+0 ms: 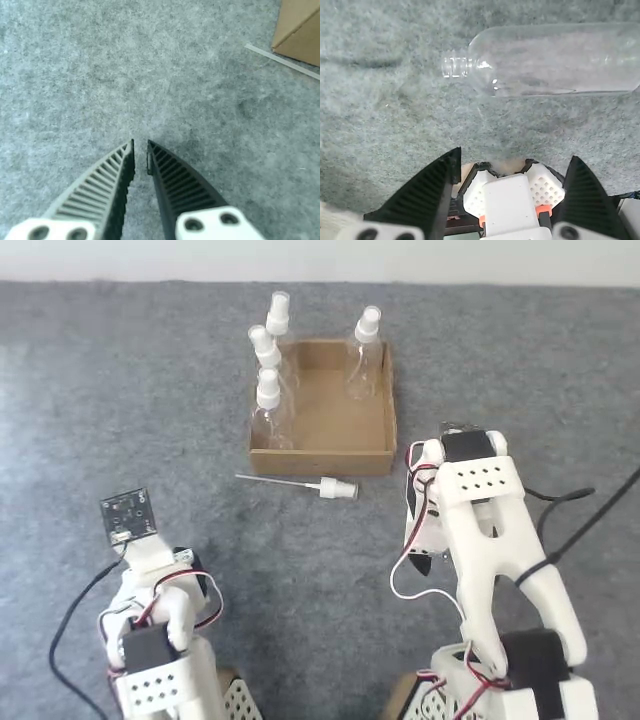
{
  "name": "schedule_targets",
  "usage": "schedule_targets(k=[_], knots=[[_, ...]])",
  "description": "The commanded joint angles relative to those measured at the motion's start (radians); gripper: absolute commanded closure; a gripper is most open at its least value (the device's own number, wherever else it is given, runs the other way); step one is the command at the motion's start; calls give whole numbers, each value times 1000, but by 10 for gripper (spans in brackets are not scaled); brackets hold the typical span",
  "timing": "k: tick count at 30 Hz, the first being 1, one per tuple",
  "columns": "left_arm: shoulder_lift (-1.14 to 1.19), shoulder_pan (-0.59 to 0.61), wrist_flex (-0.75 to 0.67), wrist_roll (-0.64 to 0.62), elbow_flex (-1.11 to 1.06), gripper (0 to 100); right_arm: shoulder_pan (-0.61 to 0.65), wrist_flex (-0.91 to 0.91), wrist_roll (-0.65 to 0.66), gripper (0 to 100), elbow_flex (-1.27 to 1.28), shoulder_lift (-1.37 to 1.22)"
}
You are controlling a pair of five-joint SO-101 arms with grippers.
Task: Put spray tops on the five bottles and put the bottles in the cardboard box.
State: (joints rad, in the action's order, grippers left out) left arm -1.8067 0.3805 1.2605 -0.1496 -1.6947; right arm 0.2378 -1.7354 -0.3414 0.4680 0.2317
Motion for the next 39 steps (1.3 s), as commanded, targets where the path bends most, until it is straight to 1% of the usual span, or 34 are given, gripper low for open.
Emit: schedule_targets(k=[1,4,6,9,12,14,20,39], knots=[[-17,5,5,0,10,963,2,-16,14,714,-57,48],[-17,5,5,0,10,963,4,-21,15,714,-57,59],[-17,5,5,0,10,963,2,-19,49,714,-58,59],[-17,5,5,0,10,963,1,-13,181,710,-58,51],[-17,5,5,0,10,963,1,-10,344,709,-58,50],[-17,5,5,0,10,963,1,-8,420,709,-58,51],[-17,5,5,0,10,963,1,-8,546,712,-58,50],[-17,5,5,0,10,963,-13,-10,1157,712,-55,59]])
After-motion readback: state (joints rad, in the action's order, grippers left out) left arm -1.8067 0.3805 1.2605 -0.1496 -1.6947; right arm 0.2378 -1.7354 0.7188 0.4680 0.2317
